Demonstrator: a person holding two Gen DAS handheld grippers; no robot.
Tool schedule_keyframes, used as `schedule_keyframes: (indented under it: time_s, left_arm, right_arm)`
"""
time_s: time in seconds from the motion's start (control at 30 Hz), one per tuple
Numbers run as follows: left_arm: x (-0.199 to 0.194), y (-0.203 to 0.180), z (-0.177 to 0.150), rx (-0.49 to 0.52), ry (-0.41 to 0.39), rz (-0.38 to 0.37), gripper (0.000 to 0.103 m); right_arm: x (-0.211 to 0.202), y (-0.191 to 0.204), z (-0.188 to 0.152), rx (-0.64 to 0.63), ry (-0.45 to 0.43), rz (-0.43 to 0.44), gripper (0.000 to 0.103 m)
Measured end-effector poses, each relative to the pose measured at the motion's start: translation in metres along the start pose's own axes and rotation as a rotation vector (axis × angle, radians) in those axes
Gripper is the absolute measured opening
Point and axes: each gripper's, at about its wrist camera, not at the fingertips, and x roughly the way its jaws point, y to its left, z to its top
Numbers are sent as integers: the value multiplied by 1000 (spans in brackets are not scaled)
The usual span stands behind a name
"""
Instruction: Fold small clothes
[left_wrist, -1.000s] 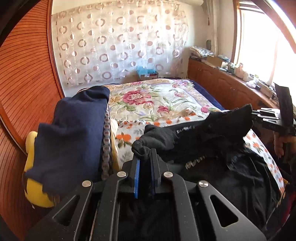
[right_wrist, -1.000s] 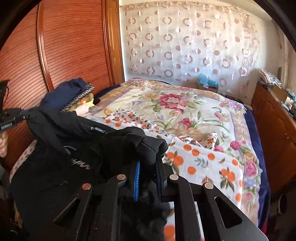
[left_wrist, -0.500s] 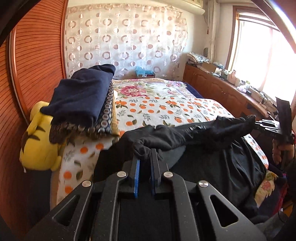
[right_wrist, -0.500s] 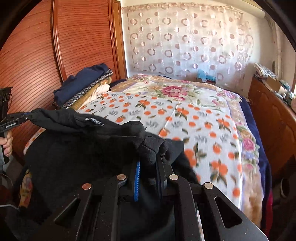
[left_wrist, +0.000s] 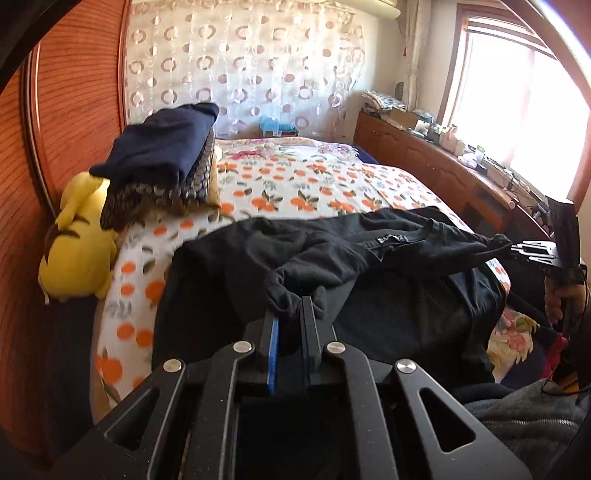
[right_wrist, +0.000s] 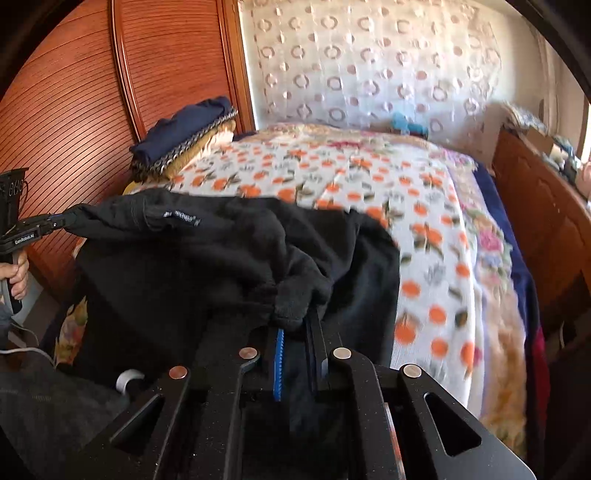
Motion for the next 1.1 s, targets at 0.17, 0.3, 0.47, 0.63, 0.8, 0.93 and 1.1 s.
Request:
schedule_keyframes:
  time_s: [0.17, 0.3, 0.47, 0.63, 0.8, 0.93, 1.1]
  left_arm:
    - [14, 0, -20, 9, 51, 11, 11]
    - [14, 5, -21, -11, 50, 40, 11]
    - [7, 9, -15, -38, 33, 17, 17]
    - [-8, 9, -7, -44, -15, 11, 47]
    - [-7, 3, 2, -16, -22, 20, 60]
    - [9, -3, 10, -25, -13, -40, 78]
    - [45, -16, 24, 7, 31, -89, 78]
  right_arm:
    - [9, -2, -12, 47, 40, 16, 9]
    - [11, 2, -9, 28, 42, -12, 9]
    - [-5, 9, -1, -13, 13, -18, 9]
    - [-16, 18, 7, -51, -16, -17, 19]
    - [-6, 26, 12, -66, -31, 15, 50]
    - [16, 27, 21, -71, -41, 10, 59]
    - [56, 22, 43, -52, -46, 46, 59]
